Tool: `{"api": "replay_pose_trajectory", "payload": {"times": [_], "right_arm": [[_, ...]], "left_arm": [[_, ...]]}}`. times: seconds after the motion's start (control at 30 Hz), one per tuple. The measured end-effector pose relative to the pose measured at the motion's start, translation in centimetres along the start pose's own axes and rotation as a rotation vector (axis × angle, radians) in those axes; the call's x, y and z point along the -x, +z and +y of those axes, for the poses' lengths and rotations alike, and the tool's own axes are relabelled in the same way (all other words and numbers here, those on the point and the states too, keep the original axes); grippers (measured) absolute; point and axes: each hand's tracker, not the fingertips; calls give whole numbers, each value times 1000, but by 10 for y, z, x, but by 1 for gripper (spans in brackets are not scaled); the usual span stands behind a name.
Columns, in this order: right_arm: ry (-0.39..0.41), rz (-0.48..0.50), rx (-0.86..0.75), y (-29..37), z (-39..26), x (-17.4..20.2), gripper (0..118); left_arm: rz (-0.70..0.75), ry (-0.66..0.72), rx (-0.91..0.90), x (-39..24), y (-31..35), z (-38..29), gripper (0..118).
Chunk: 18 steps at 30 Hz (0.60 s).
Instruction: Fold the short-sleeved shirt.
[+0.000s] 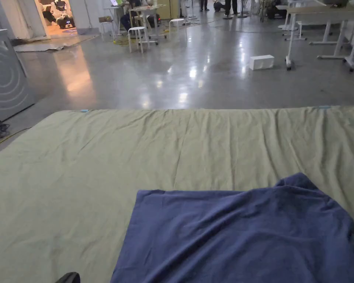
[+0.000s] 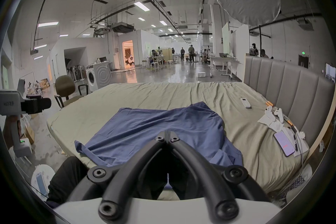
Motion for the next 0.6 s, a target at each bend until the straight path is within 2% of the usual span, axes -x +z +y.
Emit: {"api": "replay_pose_trajectory", "payload": {"times": [0.1, 0.17, 0.23, 0.27, 0.37, 0.5, 0.6], "right_arm": [[-51, 3, 12, 1, -4, -4, 0], [-90, 28, 6, 2, -6, -6, 0], [-99, 30, 13, 2, -6, -7, 0], [-97, 28, 15, 2, -7, -7, 0], [-77, 11, 32, 1, -7, -6, 0], [-93, 16, 54, 1, -9, -9, 0], [-75, 4, 66, 3, -10, -8, 0]], "left_arm": [[-11, 50, 46, 19, -12, -10, 1], [-15, 71, 63, 28, -22, -20, 21], [-18, 87, 122, 37, -38, -31, 48], [-23, 87, 153, 38, -47, -37, 55], [-84, 112, 274, 50, -76, -58, 62], [-132, 264, 407, 66, -115, -91, 62], [-109, 196, 482, 66, -137, -104, 62]]}}
